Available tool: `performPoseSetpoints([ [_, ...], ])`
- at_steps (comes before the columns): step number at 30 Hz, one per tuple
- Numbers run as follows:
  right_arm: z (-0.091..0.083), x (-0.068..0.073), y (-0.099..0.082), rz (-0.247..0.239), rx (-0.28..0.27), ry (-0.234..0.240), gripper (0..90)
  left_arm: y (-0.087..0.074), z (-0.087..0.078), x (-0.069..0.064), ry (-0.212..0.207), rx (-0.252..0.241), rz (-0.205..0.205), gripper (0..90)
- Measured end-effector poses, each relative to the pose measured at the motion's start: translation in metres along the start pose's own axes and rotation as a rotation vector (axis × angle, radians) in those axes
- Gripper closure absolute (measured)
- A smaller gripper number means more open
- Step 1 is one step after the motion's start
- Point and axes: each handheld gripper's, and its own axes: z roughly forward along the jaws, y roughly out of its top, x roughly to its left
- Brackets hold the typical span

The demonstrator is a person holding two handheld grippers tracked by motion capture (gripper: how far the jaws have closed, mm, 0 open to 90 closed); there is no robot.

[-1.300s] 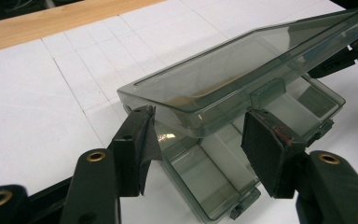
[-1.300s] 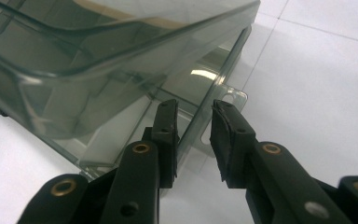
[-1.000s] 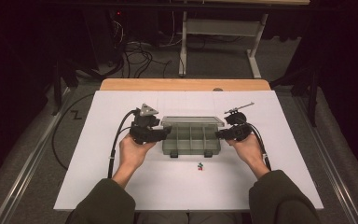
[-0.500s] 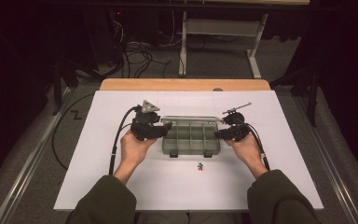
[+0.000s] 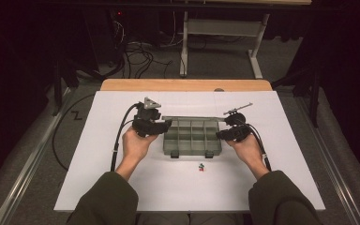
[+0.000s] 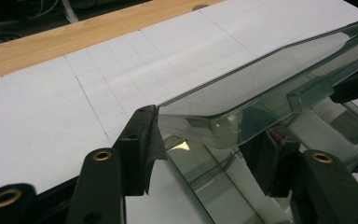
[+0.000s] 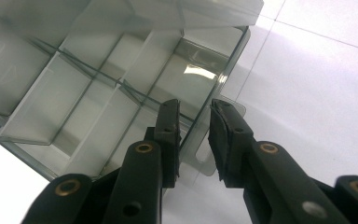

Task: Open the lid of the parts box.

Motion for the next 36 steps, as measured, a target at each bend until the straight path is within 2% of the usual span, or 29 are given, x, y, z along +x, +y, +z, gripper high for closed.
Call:
performPoseSetpoints([
  [12,0.000,0.000,0.000,-0.005,0.000,-0.003,75.4,0.003,0.006,0.005,0.010,-0.017,-0.017,51.3],
  [26,0.000,0.000,0.000,-0.010,0.000,-0.002,75.4,0.002,0.019,0.013,0.027,-0.014,-0.040,53.9],
  [28,0.000,0.001,0.000,-0.011,0.000,-0.002,75.5,0.002,0.022,0.012,0.020,-0.019,-0.070,54.6],
  [29,0.000,0.001,0.000,-0.010,0.000,-0.002,75.4,0.002,0.022,0.014,0.029,-0.012,-0.046,54.8],
  [30,0.000,0.001,0.000,-0.018,0.000,-0.005,75.5,0.002,0.024,0.012,0.022,-0.021,-0.075,55.2],
  [31,0.000,0.001,0.000,-0.018,0.000,-0.005,75.5,0.003,0.024,0.015,0.029,-0.007,-0.045,55.2],
  [36,0.000,0.001,0.000,-0.022,0.002,-0.007,75.6,0.007,0.029,0.017,0.031,0.010,-0.033,57.1],
])
